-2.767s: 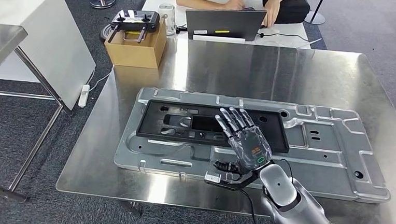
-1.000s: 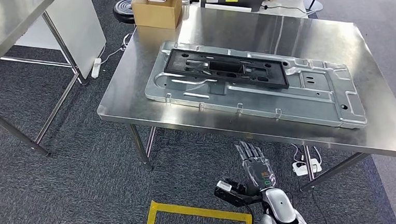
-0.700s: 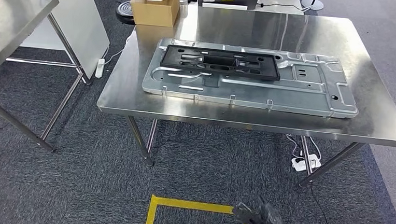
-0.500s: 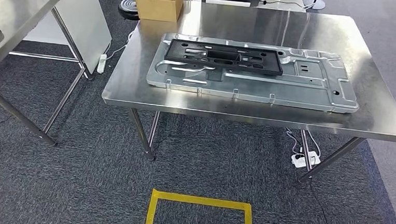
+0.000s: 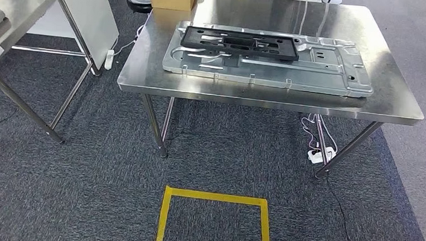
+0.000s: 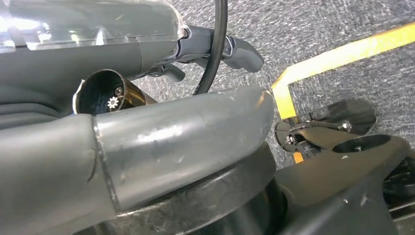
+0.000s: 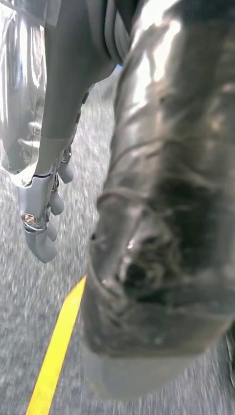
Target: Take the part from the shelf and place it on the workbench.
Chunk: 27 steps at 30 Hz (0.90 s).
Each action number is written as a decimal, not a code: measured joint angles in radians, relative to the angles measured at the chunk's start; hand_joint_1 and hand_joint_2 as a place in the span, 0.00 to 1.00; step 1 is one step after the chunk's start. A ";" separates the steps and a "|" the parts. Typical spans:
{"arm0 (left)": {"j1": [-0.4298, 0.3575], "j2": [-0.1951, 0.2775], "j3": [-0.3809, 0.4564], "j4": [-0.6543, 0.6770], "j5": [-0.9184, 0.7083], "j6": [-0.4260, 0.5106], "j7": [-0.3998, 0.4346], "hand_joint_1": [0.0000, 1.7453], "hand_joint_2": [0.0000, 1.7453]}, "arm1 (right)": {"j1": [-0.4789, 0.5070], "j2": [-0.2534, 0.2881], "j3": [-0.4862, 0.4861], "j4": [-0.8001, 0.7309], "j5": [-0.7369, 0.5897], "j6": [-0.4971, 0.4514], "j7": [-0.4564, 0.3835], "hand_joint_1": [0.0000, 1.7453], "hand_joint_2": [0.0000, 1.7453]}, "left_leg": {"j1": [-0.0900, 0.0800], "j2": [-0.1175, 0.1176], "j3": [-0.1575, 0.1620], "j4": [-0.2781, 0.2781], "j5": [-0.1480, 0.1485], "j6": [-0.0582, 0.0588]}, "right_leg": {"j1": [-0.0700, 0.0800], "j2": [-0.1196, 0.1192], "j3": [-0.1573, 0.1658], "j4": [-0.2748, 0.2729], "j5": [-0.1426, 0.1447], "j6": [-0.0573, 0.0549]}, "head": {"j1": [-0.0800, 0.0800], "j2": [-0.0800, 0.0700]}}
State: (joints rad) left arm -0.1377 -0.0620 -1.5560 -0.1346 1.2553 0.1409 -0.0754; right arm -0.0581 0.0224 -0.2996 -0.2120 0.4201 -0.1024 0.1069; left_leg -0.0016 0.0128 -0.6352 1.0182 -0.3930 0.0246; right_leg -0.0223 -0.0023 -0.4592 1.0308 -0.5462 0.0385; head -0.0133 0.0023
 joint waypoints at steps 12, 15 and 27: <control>0.006 0.001 0.000 0.000 -0.005 -0.003 0.003 0.00 0.00 | -0.003 0.019 -0.032 0.010 0.034 -0.011 -0.012 0.00 0.00 | 0.012 -0.007 -0.045 0.278 -0.189 -0.046 | 0.006 -0.012 -0.113 -0.030 0.086 -0.050 | -0.001 0.000; 0.004 0.001 0.000 0.000 -0.004 -0.003 0.003 0.00 0.00 | -0.004 0.023 -0.034 0.011 0.037 -0.011 -0.009 0.00 0.00 | 0.011 -0.008 0.084 0.160 -0.126 -0.038 | 0.007 -0.012 -0.166 -0.011 0.117 -0.043 | -0.001 0.000; -0.004 -0.002 0.000 0.000 -0.014 -0.003 0.007 0.00 0.00 | 0.001 0.030 -0.044 0.017 0.033 -0.016 0.000 0.00 0.00 | 0.001 0.001 0.084 -0.047 -0.052 0.033 | 0.002 -0.001 -0.233 0.263 -0.049 0.007 | 0.002 0.000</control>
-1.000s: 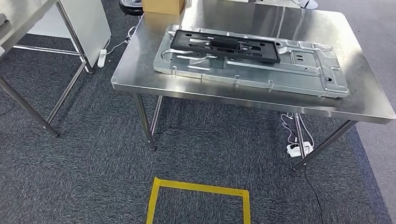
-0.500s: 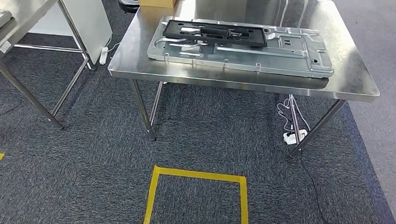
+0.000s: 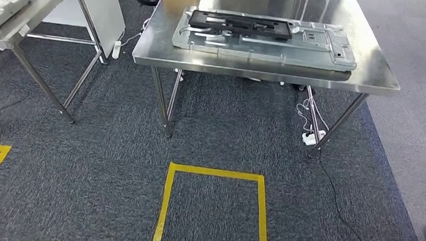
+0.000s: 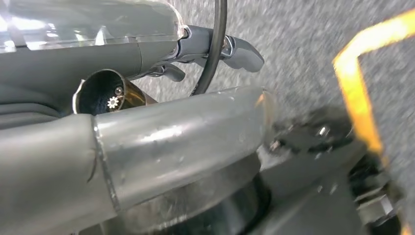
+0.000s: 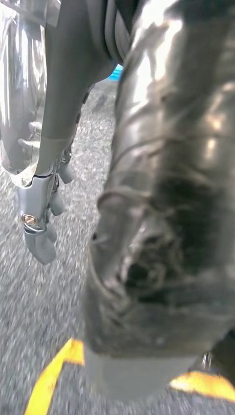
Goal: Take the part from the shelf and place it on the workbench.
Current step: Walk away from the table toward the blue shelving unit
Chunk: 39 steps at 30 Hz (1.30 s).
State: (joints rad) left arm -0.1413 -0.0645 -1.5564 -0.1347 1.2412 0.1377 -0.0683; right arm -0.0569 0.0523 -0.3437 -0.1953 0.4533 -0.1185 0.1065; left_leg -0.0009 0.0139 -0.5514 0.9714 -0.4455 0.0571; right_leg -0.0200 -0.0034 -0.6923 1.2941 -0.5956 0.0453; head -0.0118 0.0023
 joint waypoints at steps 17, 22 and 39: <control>0.008 -0.002 0.000 0.000 0.001 -0.018 -0.016 0.00 0.00 | -0.002 0.005 -0.015 0.001 0.011 0.002 0.010 0.00 0.00 | 0.014 -0.006 -0.116 0.280 -0.088 -0.074 | 0.005 -0.010 0.184 -0.317 0.095 -0.058 | -0.001 0.000; 0.005 -0.002 0.000 0.000 -0.002 -0.019 -0.015 0.00 0.00 | -0.003 0.005 -0.018 0.001 0.015 0.000 0.009 0.00 0.00 | 0.009 -0.007 0.053 0.023 -0.064 -0.053 | 0.011 -0.009 0.161 -0.293 0.102 -0.042 | 0.000 0.000; 0.008 -0.005 0.000 0.000 -0.006 -0.018 -0.013 0.00 0.00 | -0.002 0.005 -0.030 0.002 0.011 -0.010 0.009 0.00 0.00 | -0.002 -0.005 0.028 0.027 -0.051 -0.029 | 0.004 -0.008 0.145 -0.298 0.126 -0.020 | 0.001 0.000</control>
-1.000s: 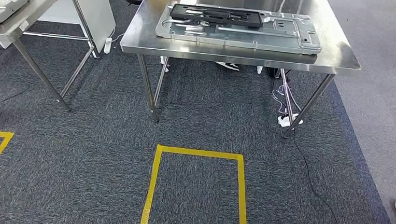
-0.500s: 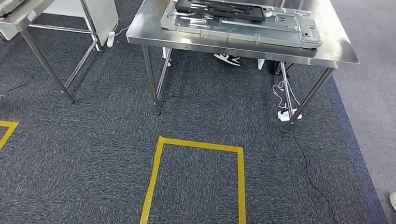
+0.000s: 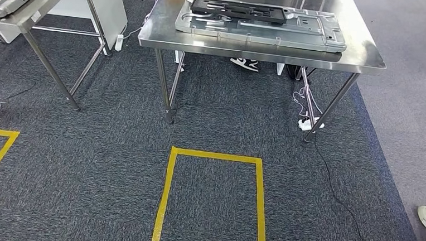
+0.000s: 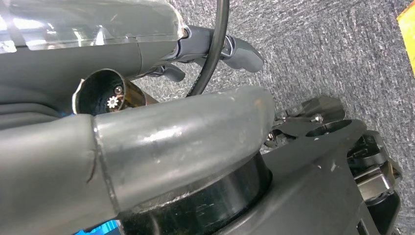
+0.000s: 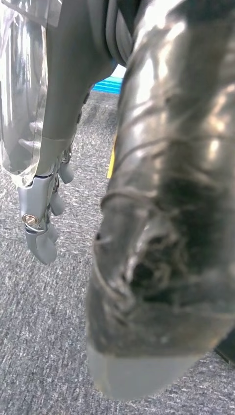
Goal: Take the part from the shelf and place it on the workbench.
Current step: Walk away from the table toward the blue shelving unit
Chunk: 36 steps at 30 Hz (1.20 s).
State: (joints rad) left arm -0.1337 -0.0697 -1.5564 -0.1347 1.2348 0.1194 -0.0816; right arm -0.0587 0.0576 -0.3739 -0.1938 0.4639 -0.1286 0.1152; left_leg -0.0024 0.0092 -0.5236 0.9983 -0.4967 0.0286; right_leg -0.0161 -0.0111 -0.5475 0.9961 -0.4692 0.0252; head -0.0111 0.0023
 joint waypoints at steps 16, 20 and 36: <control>-0.001 -0.004 0.000 0.000 0.013 0.005 -0.010 0.00 0.00 | 0.004 0.009 -0.017 0.000 0.003 -0.006 -0.003 0.00 0.00 | 0.018 0.068 -0.004 0.005 0.000 -0.020 | -0.024 -0.030 -0.017 0.027 -0.016 0.032 | 0.002 0.000; -0.003 -0.006 0.000 0.000 0.015 0.006 -0.010 0.00 0.00 | 0.006 0.010 -0.018 0.000 0.006 -0.009 -0.005 0.00 0.00 | 0.025 0.065 -0.003 0.025 -0.022 -0.043 | -0.020 -0.001 -0.029 0.038 -0.015 -0.008 | 0.001 0.000; 0.000 -0.006 0.000 0.000 0.010 0.012 -0.011 0.00 0.00 | 0.012 0.011 -0.036 0.000 0.026 -0.021 -0.007 0.00 0.00 | 0.010 -0.035 0.017 -0.010 -0.002 0.023 | 0.004 0.105 -0.073 0.061 0.001 0.000 | 0.003 0.000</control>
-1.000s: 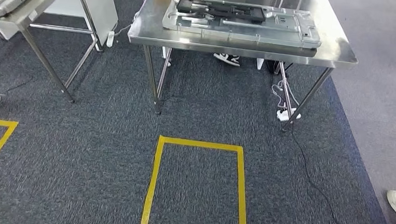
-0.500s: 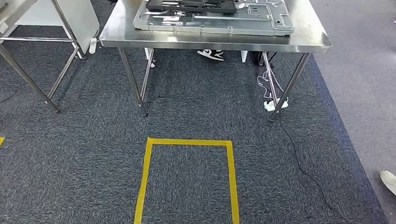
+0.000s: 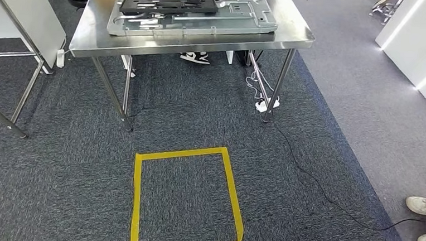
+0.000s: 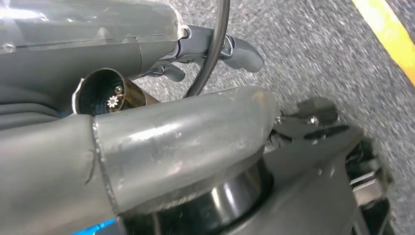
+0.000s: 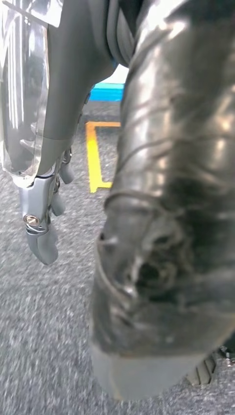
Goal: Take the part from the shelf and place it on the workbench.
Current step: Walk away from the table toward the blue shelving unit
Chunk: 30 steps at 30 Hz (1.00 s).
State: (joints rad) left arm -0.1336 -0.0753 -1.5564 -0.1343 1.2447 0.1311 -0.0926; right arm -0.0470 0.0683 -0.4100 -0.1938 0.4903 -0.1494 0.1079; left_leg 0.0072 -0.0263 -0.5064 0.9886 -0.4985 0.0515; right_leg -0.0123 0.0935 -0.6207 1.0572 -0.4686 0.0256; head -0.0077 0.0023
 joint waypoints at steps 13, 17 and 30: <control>0.004 0.003 0.000 0.000 0.013 0.054 -0.004 0.00 0.00 | -0.002 0.003 -0.006 0.000 0.022 0.011 0.000 0.00 0.00 | -0.010 0.158 0.000 0.013 -0.011 -0.031 | -0.008 -0.153 0.073 -0.037 -0.026 -0.003 | 0.002 0.000; 0.003 0.004 0.000 0.000 0.008 0.060 -0.012 0.00 0.00 | -0.003 0.012 -0.007 0.001 0.034 0.018 -0.002 0.00 0.00 | 0.002 0.081 -0.033 0.111 -0.089 -0.055 | -0.017 -0.111 0.063 -0.045 -0.009 -0.031 | 0.002 0.000; 0.008 0.028 0.002 0.003 0.036 0.070 -0.024 0.00 0.00 | -0.001 0.039 -0.007 0.003 0.070 0.031 0.003 0.00 0.00 | -0.013 -0.015 0.028 -0.021 -0.003 0.004 | -0.010 0.009 0.027 -0.039 0.023 0.001 | 0.002 0.000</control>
State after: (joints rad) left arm -0.1254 -0.0472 -1.5547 -0.1316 1.2807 0.2009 -0.1169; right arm -0.0483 0.1070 -0.4173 -0.1910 0.5606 -0.1180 0.1109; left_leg -0.0054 -0.0408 -0.4786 0.9676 -0.5016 0.0556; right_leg -0.0226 0.1029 -0.5936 1.0177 -0.4452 0.0268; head -0.0062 0.0023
